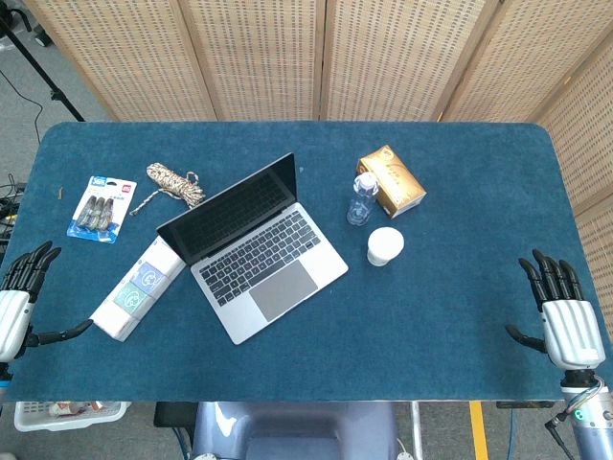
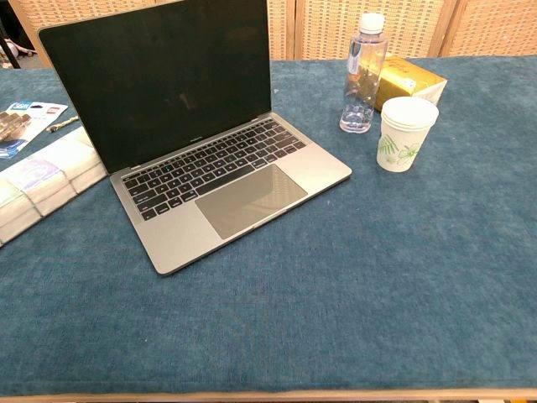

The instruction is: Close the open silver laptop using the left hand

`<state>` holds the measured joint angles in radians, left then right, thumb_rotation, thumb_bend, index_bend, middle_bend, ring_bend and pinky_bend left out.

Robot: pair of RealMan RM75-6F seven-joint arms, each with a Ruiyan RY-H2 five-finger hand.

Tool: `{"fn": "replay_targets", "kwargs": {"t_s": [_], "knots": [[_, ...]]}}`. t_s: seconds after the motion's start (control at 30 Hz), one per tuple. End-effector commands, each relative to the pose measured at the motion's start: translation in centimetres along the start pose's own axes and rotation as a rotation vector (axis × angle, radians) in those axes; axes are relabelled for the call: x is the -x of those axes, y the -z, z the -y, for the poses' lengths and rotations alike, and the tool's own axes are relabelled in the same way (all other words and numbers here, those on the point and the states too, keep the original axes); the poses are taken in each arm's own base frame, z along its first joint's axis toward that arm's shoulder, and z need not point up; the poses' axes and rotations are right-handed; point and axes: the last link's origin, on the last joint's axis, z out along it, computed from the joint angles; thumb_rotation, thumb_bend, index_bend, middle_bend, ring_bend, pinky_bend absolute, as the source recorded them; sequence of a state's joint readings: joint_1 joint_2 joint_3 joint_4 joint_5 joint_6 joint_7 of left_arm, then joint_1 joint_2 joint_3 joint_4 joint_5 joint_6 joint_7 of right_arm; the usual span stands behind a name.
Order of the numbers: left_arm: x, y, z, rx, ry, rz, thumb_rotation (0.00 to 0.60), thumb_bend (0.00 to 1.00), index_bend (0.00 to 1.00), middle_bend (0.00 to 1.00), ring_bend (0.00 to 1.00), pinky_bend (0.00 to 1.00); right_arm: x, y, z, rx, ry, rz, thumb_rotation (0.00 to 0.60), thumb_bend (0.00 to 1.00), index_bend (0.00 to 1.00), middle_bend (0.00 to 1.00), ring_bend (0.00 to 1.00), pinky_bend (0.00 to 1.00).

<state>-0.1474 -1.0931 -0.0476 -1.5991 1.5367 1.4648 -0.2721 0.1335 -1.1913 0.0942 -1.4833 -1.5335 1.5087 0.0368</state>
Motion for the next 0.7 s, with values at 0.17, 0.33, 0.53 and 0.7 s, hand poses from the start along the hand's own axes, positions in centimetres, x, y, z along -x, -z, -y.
{"fn": "replay_targets", "kwargs": {"t_s": [0.17,0.33,0.53,0.7], "knots": [[0.1,0.0,0.1,-0.002,-0.01,0.002,0.401,0.0,0.0,0.0,0.0,0.0,0.0,0.1,0.0,-0.001,0.0,0.001,0.6,0.0,0.0,0.0,0.0,0.0],[0.1,-0.2,0.4,-0.011,-0.025,0.012,0.405,0.0,0.0,0.0,0.0,0.0,0.0,0.1,0.1,-0.004,-0.001,0.001,0.6,0.0,0.0,0.0,0.0,0.0],[0.6,-1.2,-0.4,0.003,0.072,-0.001,0.316,0.0,0.0,0.0,0.0,0.0,-0.3,0.1,-0.1,0.005,-0.008,-0.01,0.6,0.0,0.0,0.0,0.0,0.0],[0.5,-3.7,-1.5,0.004,0.105,-0.012,0.126,0.0,0.03,0.0,0.0,0.0,0.0,-0.1,-0.2,0.009,-0.007,0.006,0.6,0.0,0.0,0.0,0.0,0.0]]}}
